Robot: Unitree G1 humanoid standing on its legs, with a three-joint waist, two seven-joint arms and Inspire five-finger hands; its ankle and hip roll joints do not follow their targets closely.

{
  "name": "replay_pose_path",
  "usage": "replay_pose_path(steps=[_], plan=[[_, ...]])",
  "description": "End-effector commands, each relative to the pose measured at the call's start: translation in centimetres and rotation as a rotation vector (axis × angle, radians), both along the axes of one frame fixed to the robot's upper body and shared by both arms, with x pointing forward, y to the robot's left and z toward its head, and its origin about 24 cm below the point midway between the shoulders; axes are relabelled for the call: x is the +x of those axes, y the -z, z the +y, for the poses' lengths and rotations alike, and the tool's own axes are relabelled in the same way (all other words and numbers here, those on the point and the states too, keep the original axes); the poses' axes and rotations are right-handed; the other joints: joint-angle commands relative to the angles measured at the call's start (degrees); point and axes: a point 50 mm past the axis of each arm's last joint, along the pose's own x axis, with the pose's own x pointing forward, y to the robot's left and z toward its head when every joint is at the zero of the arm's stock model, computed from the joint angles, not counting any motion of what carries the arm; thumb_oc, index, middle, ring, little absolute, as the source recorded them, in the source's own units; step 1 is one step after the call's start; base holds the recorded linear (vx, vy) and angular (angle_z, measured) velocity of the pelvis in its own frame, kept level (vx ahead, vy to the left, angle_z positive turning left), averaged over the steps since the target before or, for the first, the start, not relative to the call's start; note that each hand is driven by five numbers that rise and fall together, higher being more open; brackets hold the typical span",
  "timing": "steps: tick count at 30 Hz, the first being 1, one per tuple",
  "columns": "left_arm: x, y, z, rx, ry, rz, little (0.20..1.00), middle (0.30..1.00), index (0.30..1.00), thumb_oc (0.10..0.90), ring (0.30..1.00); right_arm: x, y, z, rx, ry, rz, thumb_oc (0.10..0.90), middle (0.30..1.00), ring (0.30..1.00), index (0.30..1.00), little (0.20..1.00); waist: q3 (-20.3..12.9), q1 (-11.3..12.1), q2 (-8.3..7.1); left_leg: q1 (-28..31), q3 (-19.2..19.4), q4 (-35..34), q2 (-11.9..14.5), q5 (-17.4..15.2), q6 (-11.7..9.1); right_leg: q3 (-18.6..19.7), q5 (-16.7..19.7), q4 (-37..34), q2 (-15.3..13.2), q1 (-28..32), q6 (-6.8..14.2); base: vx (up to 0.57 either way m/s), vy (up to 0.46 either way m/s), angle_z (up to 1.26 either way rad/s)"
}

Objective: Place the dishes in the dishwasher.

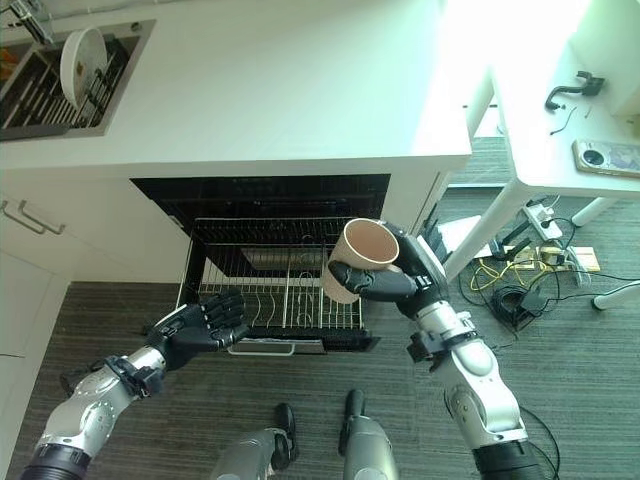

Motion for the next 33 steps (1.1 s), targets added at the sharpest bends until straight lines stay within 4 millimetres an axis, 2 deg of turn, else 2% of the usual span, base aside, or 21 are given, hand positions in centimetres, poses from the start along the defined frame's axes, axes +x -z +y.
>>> replay_pose_path(steps=[1, 7, 12, 16, 18, 23, 24, 27, 28, 33], plan=[[2.0, -7.3, 1.6, 0.010, -0.062, -0.373, 0.900, 0.900, 0.900, 0.800, 0.900, -0.2, -5.4, 1.2, 0.031, -0.044, -0.296, 0.400, 0.300, 0.300, 0.300, 0.300, 0.11, 0.13, -0.96, 1.56, -0.38, 2.15, 2.77, -5.54, -2.52, 2.28, -8.22, 0.71, -2.00, 4.28, 6.56, 0.00, 0.000, 0.00], [2.4, -8.2, 1.6, -0.011, -0.238, -0.465, 0.900, 0.900, 0.900, 0.800, 0.900, 0.3, -5.8, 1.8, 0.021, -0.010, -0.317, 0.400, 0.300, 0.300, 0.300, 0.300, -0.38, 1.37, -1.80, 1.75, -0.93, 2.15, 2.56, -5.64, -2.35, 1.86, -8.25, 0.71, -2.19, 4.80, 6.59, 0.00, -0.019, 0.03], [3.9, -9.3, 0.8, 0.036, -0.289, -0.494, 0.900, 0.900, 0.900, 0.800, 0.900, 1.8, -6.7, 2.4, 0.006, 0.027, -0.315, 0.400, 0.300, 0.300, 0.300, 0.300, -0.05, 1.95, -2.60, 1.71, -1.33, 2.15, 2.61, -5.37, -2.39, 1.52, -8.03, 0.71, -2.24, 4.99, 6.62, -0.01, -0.045, 0.07], [5.0, -9.9, 0.9, 0.103, -0.313, -0.475, 0.900, 0.900, 0.900, 0.800, 0.900, 2.6, -6.8, 2.7, -0.015, 0.037, -0.300, 0.400, 0.300, 0.300, 0.300, 0.300, 0.17, 2.09, -2.77, 1.84, -1.59, 2.15, 2.65, -5.17, -2.54, 1.43, -7.84, 0.71, -2.27, 5.22, 6.75, 0.01, -0.024, 0.04], [6.8, -8.6, 1.7, 0.227, -0.329, -0.340, 0.900, 0.900, 0.900, 0.800, 0.900, 3.8, -6.9, 3.4, -0.054, 0.043, -0.280, 0.400, 0.300, 0.300, 0.300, 0.300, 0.21, 1.59, -2.59, 2.40, -1.39, 2.15, 2.79, -4.77, -2.74, 1.34, -7.55, 0.71, -2.37, 5.73, 6.95, 0.06, -0.034, 0.07], [7.5, -4.1, 2.9, 0.338, -0.309, -0.007, 0.900, 0.900, 0.900, 0.800, 0.900, 5.3, -7.4, 4.0, -0.132, 0.034, -0.255, 0.400, 0.300, 0.300, 0.300, 0.300, 0.31, 0.75, -2.23, 2.98, -0.92, 2.15, 2.95, -4.31, -2.97, 1.74, -7.17, 0.71, -2.44, 6.05, 7.31, 0.05, 0.003, 0.00], [7.1, -2.6, 3.1, 0.366, -0.259, 0.125, 0.900, 0.900, 0.900, 0.800, 0.900, 5.7, -7.5, 4.1, -0.162, 0.029, -0.242, 0.400, 0.300, 0.300, 0.300, 0.300, 0.44, 0.45, -2.06, 3.23, -0.73, 2.15, 2.93, -4.11, -3.01, 1.95, -6.87, 0.71, -2.47, 6.08, 7.48, 0.07, 0.010, -0.02], [6.3, -1.2, 3.5, 0.440, -0.148, 0.250, 0.900, 0.900, 0.900, 0.800, 0.900, 6.0, -7.4, 3.8, -0.205, 0.032, -0.224, 0.400, 0.300, 0.300, 0.300, 0.300, 0.59, 0.24, -1.80, 3.40, -0.46, 2.15, 2.95, -3.94, -3.05, 1.99, -6.69, 0.71, -2.61, 6.07, 7.65, 0.03, 0.006, -0.02], [5.4, 0.0, 3.6, 0.501, -0.061, 0.340, 0.900, 0.900, 0.900, 0.800, 0.900, 6.3, -7.2, 3.2, -0.231, 0.044, -0.205, 0.400, 0.300, 0.300, 0.300, 0.300, 0.77, 0.25, -1.62, 3.65, -0.43, 2.15, 2.94, -3.81, -3.00, 2.05, -6.55, 0.71, -2.68, 6.23, 7.67, 0.05, 0.007, -0.05], [4.0, 1.6, 3.7, 0.492, 0.014, 0.445, 0.900, 0.900, 0.900, 0.800, 0.900, 6.6, -6.8, 2.3, -0.260, 0.072, -0.177, 0.400, 0.300, 0.300, 0.300, 0.300, 0.89, 0.40, -1.34, 4.21, -0.41, 2.15, 2.88, -3.73, -2.94, 2.13, -6.48, 0.71, -2.81, 6.72, 7.75, 0.04, 0.002, -0.01]])
